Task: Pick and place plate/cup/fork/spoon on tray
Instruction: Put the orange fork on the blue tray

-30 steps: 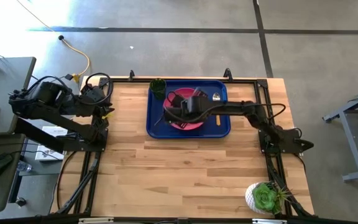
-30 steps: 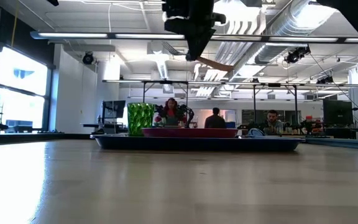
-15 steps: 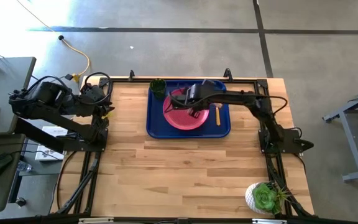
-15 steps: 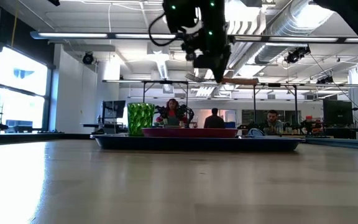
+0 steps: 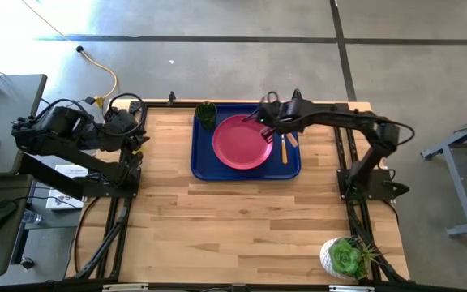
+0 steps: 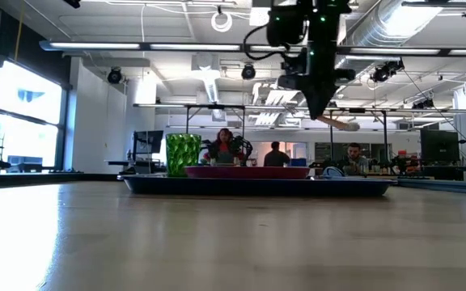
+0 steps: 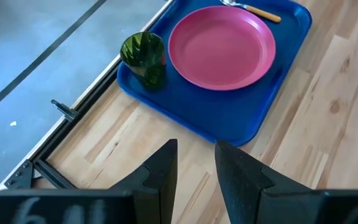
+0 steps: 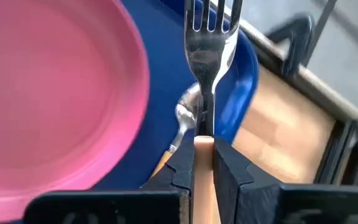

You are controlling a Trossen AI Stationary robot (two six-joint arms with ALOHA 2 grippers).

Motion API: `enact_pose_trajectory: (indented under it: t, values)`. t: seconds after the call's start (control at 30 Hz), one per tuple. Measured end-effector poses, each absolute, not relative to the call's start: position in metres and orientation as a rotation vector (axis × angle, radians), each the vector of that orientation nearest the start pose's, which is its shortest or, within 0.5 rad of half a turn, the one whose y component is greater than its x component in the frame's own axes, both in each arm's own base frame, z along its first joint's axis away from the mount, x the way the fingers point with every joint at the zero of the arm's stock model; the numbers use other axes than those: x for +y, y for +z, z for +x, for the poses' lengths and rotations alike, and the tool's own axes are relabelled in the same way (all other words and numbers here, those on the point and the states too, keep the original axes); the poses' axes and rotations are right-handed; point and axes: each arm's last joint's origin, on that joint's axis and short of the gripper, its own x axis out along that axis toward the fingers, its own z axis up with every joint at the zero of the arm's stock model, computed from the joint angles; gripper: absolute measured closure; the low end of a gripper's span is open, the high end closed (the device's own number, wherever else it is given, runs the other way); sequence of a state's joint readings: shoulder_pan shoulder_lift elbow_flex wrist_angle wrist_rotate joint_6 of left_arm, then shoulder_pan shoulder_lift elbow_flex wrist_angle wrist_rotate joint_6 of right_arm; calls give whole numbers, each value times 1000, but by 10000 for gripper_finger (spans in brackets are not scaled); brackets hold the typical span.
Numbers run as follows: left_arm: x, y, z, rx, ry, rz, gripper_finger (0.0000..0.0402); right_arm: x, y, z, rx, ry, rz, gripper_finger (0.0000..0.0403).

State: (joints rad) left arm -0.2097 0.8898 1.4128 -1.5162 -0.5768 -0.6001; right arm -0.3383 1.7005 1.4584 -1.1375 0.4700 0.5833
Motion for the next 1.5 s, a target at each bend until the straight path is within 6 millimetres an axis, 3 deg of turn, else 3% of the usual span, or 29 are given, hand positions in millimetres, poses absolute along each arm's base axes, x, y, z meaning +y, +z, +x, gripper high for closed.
enact_pose_trajectory:
  t: [0.17,0.33,0.6,1.07,1.5]
  values:
    - [-2,406,88,757,621,-197,303,-129,267,278,1082,-1137,533,387]
    - [-1,407,88,733,655,-213,303,-134,256,270,1013,-1129,639,387]
    - [-1,407,88,724,671,-199,303,-135,235,269,962,-1114,793,387]
    - [0,407,87,705,699,-185,303,-134,228,270,875,-1203,1004,387]
    - [0,408,87,716,690,-132,303,-161,196,276,953,-1150,1110,387]
